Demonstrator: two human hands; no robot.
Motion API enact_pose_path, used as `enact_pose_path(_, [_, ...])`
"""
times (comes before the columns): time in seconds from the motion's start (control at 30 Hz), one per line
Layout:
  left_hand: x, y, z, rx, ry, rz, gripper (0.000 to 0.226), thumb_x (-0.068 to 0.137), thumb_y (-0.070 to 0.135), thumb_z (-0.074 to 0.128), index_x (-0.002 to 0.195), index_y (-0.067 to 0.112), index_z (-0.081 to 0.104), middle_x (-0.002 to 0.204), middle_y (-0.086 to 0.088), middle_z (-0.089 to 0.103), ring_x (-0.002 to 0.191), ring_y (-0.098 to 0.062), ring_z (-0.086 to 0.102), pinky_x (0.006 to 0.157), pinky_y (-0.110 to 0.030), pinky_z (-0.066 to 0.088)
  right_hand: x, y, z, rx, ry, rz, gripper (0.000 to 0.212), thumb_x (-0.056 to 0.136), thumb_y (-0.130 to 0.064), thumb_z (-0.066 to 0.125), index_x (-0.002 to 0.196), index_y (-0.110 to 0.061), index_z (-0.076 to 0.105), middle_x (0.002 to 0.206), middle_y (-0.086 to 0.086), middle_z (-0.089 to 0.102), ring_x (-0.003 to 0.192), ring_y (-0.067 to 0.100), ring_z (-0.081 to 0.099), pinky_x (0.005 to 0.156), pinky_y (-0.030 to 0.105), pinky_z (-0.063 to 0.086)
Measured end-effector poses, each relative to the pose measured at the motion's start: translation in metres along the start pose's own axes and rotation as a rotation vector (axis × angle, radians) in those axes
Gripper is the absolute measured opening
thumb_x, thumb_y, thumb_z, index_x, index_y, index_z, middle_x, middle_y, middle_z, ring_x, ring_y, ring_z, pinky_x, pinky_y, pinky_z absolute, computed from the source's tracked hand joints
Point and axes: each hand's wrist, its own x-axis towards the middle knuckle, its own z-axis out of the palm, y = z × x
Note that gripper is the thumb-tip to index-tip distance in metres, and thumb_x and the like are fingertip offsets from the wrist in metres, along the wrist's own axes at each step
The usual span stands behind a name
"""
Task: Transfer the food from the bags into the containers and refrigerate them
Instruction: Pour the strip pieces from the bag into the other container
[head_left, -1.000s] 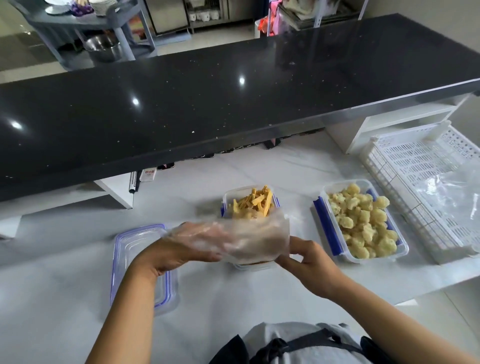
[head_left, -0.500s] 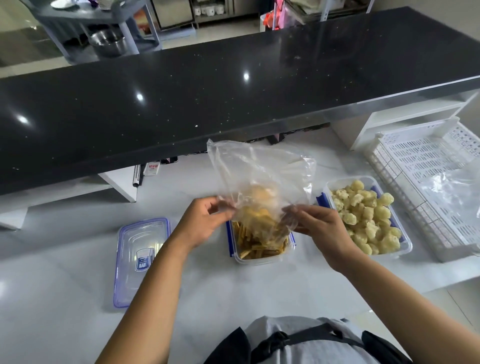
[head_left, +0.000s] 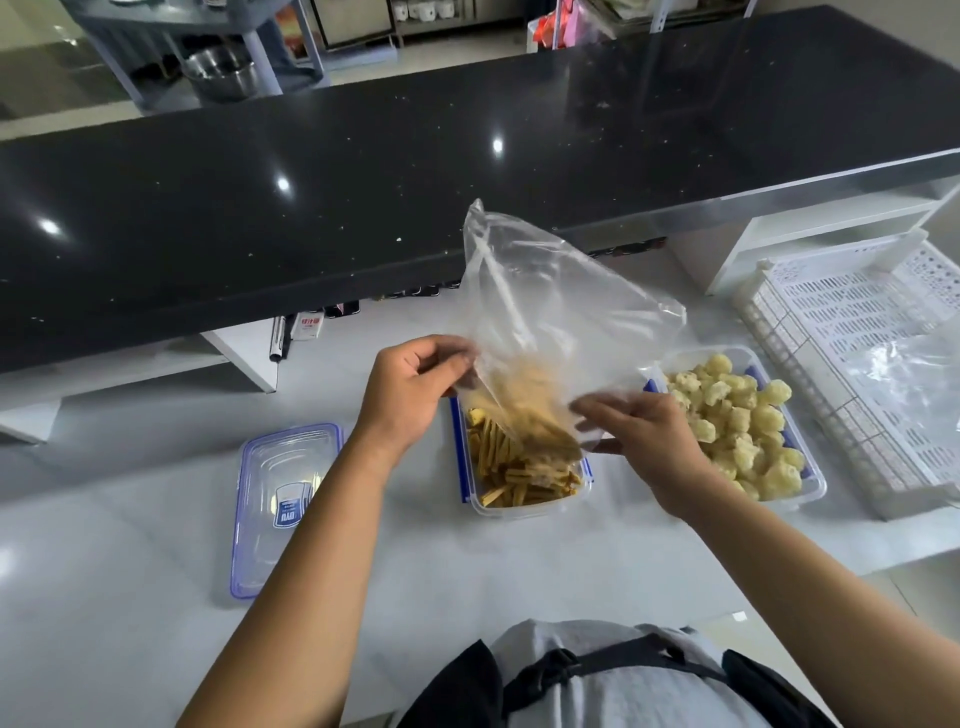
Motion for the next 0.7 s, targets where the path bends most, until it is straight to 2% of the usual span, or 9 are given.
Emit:
enact_pose_path(0.1, [0.000, 0.003, 0.003, 0.003, -0.010, 0.001, 0.014, 0.092, 0.004, 0.067, 0.103, 0.007, 0.075, 0.082, -0.005, 0.076, 0.073, -0.017, 0.071, 0.069, -0.024, 0.056, -0.003, 0.004, -0.002, 0.046, 0.022, 0.045, 0.010, 0.092, -0.010, 0.067, 0.091, -0.009, 0.077, 0.092, 0.014, 0.075, 0.080, 0.020, 0.068, 0.072, 0.034, 0.061])
enact_pose_path(0.17, [-0.001, 0.006, 0.005, 0.008, -0.001, 0.016, 0.013, 0.091, 0.008, 0.069, 0.101, 0.011, 0.076, 0.081, -0.005, 0.076, 0.072, -0.019, 0.070, 0.069, -0.028, 0.057, -0.006, 0.009, -0.004, 0.103, 0.056, 0.084, 0.010, 0.091, -0.009, 0.068, 0.095, -0.004, 0.075, 0.091, 0.012, 0.074, 0.082, 0.021, 0.068, 0.074, 0.037, 0.061])
enact_pose_path(0.27, [0.001, 0.009, 0.006, 0.008, -0.044, 0.003, 0.017, 0.087, 0.014, 0.074, 0.103, 0.019, 0.075, 0.092, -0.004, 0.077, 0.086, -0.021, 0.071, 0.076, -0.029, 0.058, -0.009, 0.016, -0.011, 0.187, 0.088, 0.122, 0.014, 0.092, -0.008, 0.067, 0.098, 0.002, 0.073, 0.091, 0.010, 0.074, 0.083, 0.022, 0.068, 0.078, 0.042, 0.061])
enact_pose_path(0.33, [0.005, 0.002, 0.001, 0.080, -0.165, -0.094, 0.043, 0.077, 0.027, 0.082, 0.118, 0.025, 0.069, 0.110, -0.002, 0.073, 0.106, -0.019, 0.068, 0.091, -0.030, 0.054, -0.011, 0.021, -0.015, 0.223, 0.113, 0.146, 0.012, 0.091, -0.009, 0.067, 0.095, 0.001, 0.073, 0.091, 0.011, 0.072, 0.083, 0.023, 0.067, 0.077, 0.042, 0.060])
enact_pose_path(0.4, [0.006, -0.006, -0.002, 0.298, -0.306, -0.179, 0.064, 0.070, 0.034, 0.085, 0.129, 0.028, 0.061, 0.122, 0.002, 0.067, 0.115, -0.015, 0.061, 0.102, -0.035, 0.048, -0.013, 0.026, -0.018, 0.262, 0.141, 0.176, 0.011, 0.091, -0.009, 0.067, 0.093, -0.001, 0.074, 0.090, 0.013, 0.071, 0.083, 0.024, 0.066, 0.075, 0.041, 0.058])
enact_pose_path(0.47, [0.003, -0.015, -0.003, 0.452, -0.339, -0.190, 0.047, 0.078, 0.024, 0.083, 0.122, 0.024, 0.067, 0.115, 0.002, 0.070, 0.110, -0.016, 0.063, 0.104, -0.041, 0.048, -0.015, 0.030, -0.019, 0.293, 0.161, 0.197, 0.012, 0.091, -0.011, 0.067, 0.095, 0.000, 0.073, 0.091, 0.014, 0.070, 0.083, 0.025, 0.067, 0.075, 0.040, 0.057])
enact_pose_path(0.53, [-0.001, -0.019, 0.000, 0.401, -0.263, -0.182, 0.018, 0.085, 0.016, 0.077, 0.103, 0.017, 0.076, 0.101, -0.002, 0.075, 0.103, -0.022, 0.068, 0.101, -0.044, 0.050, -0.018, 0.033, -0.020, 0.316, 0.172, 0.212, 0.014, 0.091, -0.011, 0.067, 0.098, 0.000, 0.072, 0.094, 0.016, 0.070, 0.085, 0.026, 0.068, 0.077, 0.042, 0.058])
enact_pose_path(0.57, [-0.003, -0.018, 0.001, 0.338, -0.228, -0.177, 0.011, 0.087, 0.014, 0.075, 0.097, 0.016, 0.077, 0.097, -0.004, 0.076, 0.100, -0.024, 0.070, 0.099, -0.044, 0.052, -0.020, 0.034, -0.020, 0.323, 0.174, 0.219, 0.015, 0.091, -0.011, 0.067, 0.099, 0.000, 0.071, 0.095, 0.017, 0.069, 0.086, 0.027, 0.068, 0.078, 0.043, 0.058])
enact_pose_path(0.7, [-0.003, -0.007, 0.003, 0.147, -0.152, -0.113, 0.014, 0.087, 0.005, 0.072, 0.091, 0.018, 0.077, 0.090, -0.006, 0.077, 0.088, -0.021, 0.072, 0.087, -0.032, 0.059, -0.025, 0.036, -0.018, 0.310, 0.185, 0.248, 0.015, 0.090, -0.008, 0.068, 0.101, 0.002, 0.070, 0.090, 0.015, 0.068, 0.090, 0.027, 0.067, 0.078, 0.042, 0.059])
